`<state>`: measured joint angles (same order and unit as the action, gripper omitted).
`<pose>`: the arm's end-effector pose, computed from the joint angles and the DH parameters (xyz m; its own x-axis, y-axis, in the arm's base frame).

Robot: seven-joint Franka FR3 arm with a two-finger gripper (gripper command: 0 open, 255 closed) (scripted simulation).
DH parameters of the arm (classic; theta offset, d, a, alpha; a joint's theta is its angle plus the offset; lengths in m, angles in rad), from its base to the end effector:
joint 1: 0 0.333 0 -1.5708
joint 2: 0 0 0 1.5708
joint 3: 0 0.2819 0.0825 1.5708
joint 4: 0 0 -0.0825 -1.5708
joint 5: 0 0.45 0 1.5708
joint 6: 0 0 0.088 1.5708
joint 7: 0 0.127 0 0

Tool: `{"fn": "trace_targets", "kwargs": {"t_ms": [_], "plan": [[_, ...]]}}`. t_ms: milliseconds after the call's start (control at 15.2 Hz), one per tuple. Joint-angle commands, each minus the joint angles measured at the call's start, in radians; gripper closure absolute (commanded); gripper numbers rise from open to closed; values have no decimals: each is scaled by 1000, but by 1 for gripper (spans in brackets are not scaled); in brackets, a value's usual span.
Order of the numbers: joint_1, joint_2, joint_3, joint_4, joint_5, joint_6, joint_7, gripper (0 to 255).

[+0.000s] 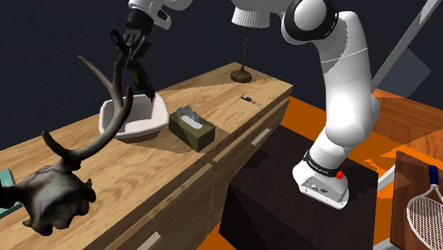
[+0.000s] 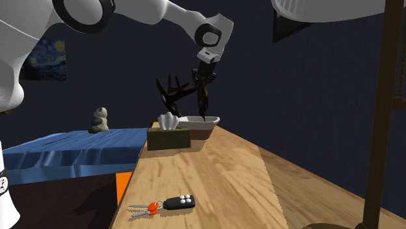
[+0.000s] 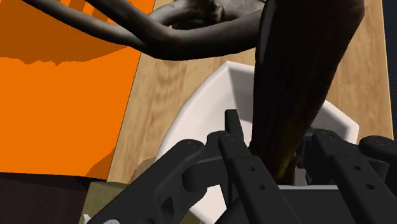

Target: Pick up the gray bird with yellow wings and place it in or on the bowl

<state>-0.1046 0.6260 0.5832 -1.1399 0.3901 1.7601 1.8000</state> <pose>0.7140 0.2912 0.4585 0.0211 -0.7620 -0.6473 -0.9858 -0.1236 0.1134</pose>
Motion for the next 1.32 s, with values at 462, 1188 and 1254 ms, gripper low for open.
{"fn": "trace_targets", "kwargs": {"t_ms": [462,1188,1254], "plan": [[-5,-13,3,-117,15,96,-41,255],[-10,-3,0,-182,21,159,-80,255],[-10,-3,0,-182,21,159,-80,255]]}}
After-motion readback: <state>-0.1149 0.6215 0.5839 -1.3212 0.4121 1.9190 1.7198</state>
